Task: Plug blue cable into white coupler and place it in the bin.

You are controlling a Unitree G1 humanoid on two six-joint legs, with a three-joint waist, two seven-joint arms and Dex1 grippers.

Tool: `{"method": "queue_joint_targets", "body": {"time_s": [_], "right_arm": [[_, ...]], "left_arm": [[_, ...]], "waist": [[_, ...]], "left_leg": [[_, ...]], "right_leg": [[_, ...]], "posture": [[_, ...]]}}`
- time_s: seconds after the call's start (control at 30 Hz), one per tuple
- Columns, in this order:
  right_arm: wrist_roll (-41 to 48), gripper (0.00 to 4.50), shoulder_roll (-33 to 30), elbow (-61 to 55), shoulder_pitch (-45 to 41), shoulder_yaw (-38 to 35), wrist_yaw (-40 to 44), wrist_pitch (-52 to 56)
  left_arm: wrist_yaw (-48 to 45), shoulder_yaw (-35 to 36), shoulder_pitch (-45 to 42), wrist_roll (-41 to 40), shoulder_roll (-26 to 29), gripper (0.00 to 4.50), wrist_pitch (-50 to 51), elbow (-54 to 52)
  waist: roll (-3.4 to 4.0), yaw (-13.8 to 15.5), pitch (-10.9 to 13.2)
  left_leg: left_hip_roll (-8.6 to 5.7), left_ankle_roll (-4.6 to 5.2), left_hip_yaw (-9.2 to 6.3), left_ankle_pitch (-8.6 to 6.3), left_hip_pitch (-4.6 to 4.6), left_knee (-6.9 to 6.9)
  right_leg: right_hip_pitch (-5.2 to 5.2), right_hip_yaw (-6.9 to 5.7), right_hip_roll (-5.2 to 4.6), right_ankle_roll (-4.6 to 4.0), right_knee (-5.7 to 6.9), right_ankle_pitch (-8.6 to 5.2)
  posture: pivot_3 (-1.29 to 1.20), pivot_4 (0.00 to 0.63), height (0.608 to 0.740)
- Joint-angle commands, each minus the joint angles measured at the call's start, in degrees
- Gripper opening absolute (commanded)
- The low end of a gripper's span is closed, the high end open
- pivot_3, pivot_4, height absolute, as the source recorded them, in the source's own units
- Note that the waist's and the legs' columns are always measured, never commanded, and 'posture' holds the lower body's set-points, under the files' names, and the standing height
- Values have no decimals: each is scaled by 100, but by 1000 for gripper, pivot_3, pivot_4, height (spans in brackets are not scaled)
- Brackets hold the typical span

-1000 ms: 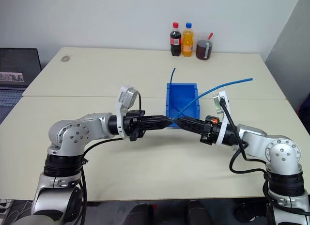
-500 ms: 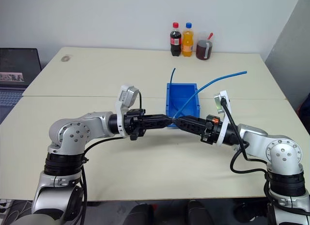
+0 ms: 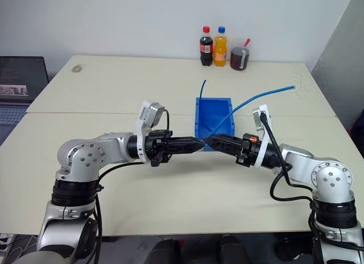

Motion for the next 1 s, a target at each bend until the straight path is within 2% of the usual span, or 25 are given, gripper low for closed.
{"method": "queue_joint_targets", "body": {"time_s": [0.03,0.17,0.27,0.37,0.6,0.67,0.8,0.87,1.0], "right_arm": [[105,2490,-28,-74,-66,-92,129,-66],[271,1623,-103,-94,7,-150,142,-17],[430,739,-181,-106,29,-160,139,26],[581,252,-226,-131,45,-145,130,29],[648,152,-244,-201,42,-50,35,-29],[584,151,-248,-202,37,-35,7,-39],[452,151,-267,-176,39,-64,-7,-81],[387,151,-264,-162,41,-82,-16,-113],[44,151,-253,-145,117,-106,103,-214]], "left_arm": [[-8,104,-68,-166,48,303,7,-197],[32,109,-57,-174,35,303,-5,-191],[32,105,-77,-156,33,303,-27,-142],[28,99,-91,-152,23,303,-30,-120],[37,78,-82,-164,4,303,-42,-135],[6,98,-79,-184,20,947,-34,-105],[-337,0,-76,14,298,1690,-248,-143],[-585,-41,-118,184,552,2041,-419,-105],[-1208,-325,78,1051,1426,2800,-1327,-147]], "waist": [[0,0,0],[0,0,0],[0,0,0],[0,0,0],[0,0,0],[0,0,0],[0,-2,0],[0,-8,0],[1,-7,0]], "left_leg": [[0,0,0,0,0,0],[0,0,-1,0,0,0],[0,0,0,0,0,0],[0,0,0,0,0,0],[0,0,0,0,0,0],[0,0,0,0,0,1],[0,0,0,0,0,1],[1,0,0,0,1,0],[2,0,1,0,1,-2]], "right_leg": [[0,0,0,0,0,0],[0,0,0,0,0,0],[0,-1,0,0,0,0],[0,0,0,0,0,0],[0,0,0,0,0,0],[0,-1,0,0,0,0],[0,0,0,0,0,0],[-1,0,2,0,1,0],[-3,-1,5,-1,2,1]], "posture": [[0,150,740],[0,150,740],[0,150,740],[0,150,740],[0,150,740],[0,150,740],[0,150,740],[0,150,740],[0,150,740]]}}
